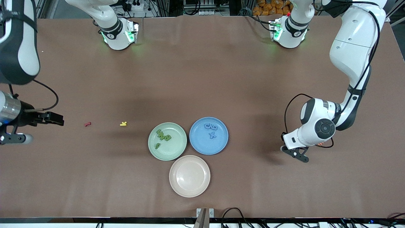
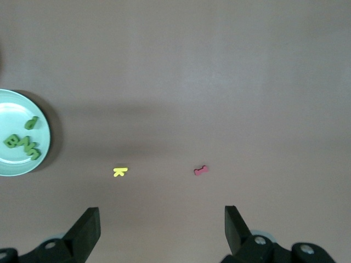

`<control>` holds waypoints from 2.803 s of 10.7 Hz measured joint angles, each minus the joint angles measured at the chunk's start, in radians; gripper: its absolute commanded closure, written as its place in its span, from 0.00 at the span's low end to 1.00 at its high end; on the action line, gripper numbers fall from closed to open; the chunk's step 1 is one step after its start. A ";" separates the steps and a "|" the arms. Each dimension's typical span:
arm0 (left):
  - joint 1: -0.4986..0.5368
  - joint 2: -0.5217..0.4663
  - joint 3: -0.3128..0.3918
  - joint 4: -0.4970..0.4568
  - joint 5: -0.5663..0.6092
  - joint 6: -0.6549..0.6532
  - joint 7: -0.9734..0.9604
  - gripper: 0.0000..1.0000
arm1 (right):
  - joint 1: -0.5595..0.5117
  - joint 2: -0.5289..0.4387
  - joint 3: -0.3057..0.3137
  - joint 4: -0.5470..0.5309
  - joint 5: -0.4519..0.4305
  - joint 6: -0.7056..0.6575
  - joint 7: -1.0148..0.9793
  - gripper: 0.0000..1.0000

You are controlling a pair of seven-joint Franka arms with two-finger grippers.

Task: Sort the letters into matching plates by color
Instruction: 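Grasp the blue E with the left gripper while the right gripper withdraws, then carry the blue E toward the blue plate with the left gripper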

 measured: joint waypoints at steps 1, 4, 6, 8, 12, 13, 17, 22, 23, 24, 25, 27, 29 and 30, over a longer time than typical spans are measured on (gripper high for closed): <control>-0.002 0.000 -0.006 0.001 0.000 0.003 -0.022 1.00 | 0.005 -0.034 0.000 0.000 -0.001 -0.011 0.012 0.00; -0.021 -0.001 -0.025 0.026 0.000 0.008 -0.102 1.00 | 0.005 -0.152 0.000 0.002 -0.003 -0.090 0.087 0.00; -0.044 -0.003 -0.026 0.049 0.000 0.007 -0.158 1.00 | 0.005 -0.226 0.001 -0.015 -0.002 -0.144 0.111 0.00; -0.046 -0.004 -0.026 0.062 0.000 0.007 -0.187 1.00 | 0.005 -0.287 0.004 -0.105 -0.002 -0.130 0.118 0.00; -0.064 -0.004 -0.028 0.082 -0.025 0.006 -0.224 1.00 | 0.032 -0.292 0.009 -0.188 -0.002 -0.039 0.210 0.00; -0.066 -0.004 -0.028 0.087 -0.026 0.006 -0.236 1.00 | 0.038 -0.292 0.010 -0.189 -0.002 -0.036 0.222 0.00; -0.085 -0.004 -0.028 0.088 -0.027 0.005 -0.309 1.00 | 0.037 -0.293 0.007 -0.189 -0.002 -0.017 0.224 0.00; -0.096 -0.031 -0.028 0.130 -0.044 -0.065 -0.322 1.00 | -0.021 -0.298 0.005 -0.186 0.010 -0.008 0.137 0.00; -0.096 -0.047 -0.028 0.131 -0.044 -0.086 -0.322 1.00 | -0.028 -0.299 0.004 -0.186 0.013 -0.008 0.127 0.00; -0.095 -0.061 -0.028 0.131 -0.044 -0.107 -0.323 1.00 | -0.029 -0.299 0.003 -0.186 0.014 -0.007 0.124 0.00; -0.095 -0.072 -0.028 0.131 -0.044 -0.124 -0.323 1.00 | -0.028 -0.299 0.004 -0.186 0.014 -0.007 0.124 0.00; -0.096 -0.081 -0.028 0.131 -0.044 -0.147 -0.348 1.00 | -0.026 -0.299 0.006 -0.186 0.015 -0.007 0.124 0.00; -0.105 -0.093 -0.029 0.131 -0.045 -0.162 -0.384 1.00 | -0.025 -0.299 0.010 -0.186 0.015 -0.007 0.124 0.00; -0.117 -0.098 -0.030 0.131 -0.045 -0.164 -0.416 1.00 | -0.025 -0.299 0.013 -0.186 0.015 -0.006 0.124 0.00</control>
